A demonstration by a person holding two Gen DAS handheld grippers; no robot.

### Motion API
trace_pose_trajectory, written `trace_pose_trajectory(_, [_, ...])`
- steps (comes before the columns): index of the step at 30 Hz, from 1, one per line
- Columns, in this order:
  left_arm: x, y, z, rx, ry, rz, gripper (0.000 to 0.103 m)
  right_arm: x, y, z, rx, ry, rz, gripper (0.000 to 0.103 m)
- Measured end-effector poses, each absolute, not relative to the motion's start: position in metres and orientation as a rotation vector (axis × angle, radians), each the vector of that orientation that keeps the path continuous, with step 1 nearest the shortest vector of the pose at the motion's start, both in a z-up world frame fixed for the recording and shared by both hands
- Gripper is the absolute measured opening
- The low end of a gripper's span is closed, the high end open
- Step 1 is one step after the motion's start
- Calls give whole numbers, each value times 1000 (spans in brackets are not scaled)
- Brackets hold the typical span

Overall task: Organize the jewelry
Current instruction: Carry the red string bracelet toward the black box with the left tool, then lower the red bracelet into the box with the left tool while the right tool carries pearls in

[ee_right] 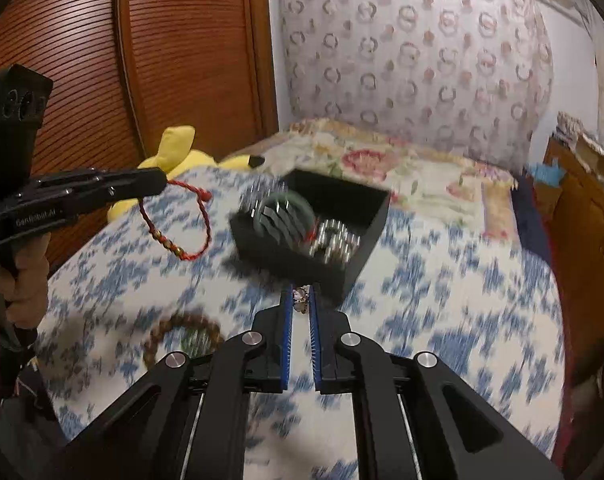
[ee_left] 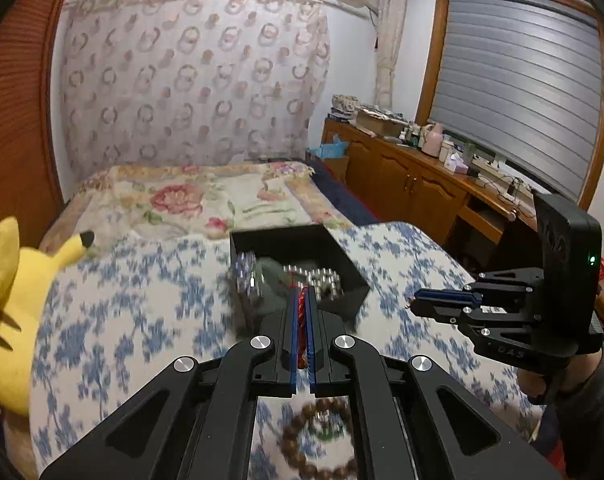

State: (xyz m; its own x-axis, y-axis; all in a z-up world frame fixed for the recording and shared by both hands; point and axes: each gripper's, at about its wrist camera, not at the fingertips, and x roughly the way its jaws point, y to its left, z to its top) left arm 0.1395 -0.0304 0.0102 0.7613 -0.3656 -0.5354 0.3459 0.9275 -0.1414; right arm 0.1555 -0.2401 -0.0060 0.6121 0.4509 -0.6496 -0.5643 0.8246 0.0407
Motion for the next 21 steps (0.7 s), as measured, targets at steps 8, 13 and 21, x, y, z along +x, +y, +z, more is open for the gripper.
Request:
trace_pose_trajectory(8, [182,-41,15,-3,598,-375,2,206,-231,0,-171,678,600,9])
trace_pose_trajectory(13, [211,-41,11,1,622,-362,2,233,-226,-9,-177,697,602,9])
trace_pose_trajectory(21, [248,-42,-1,16,661,-345,2,262,-223,-18,-156,709,629,9])
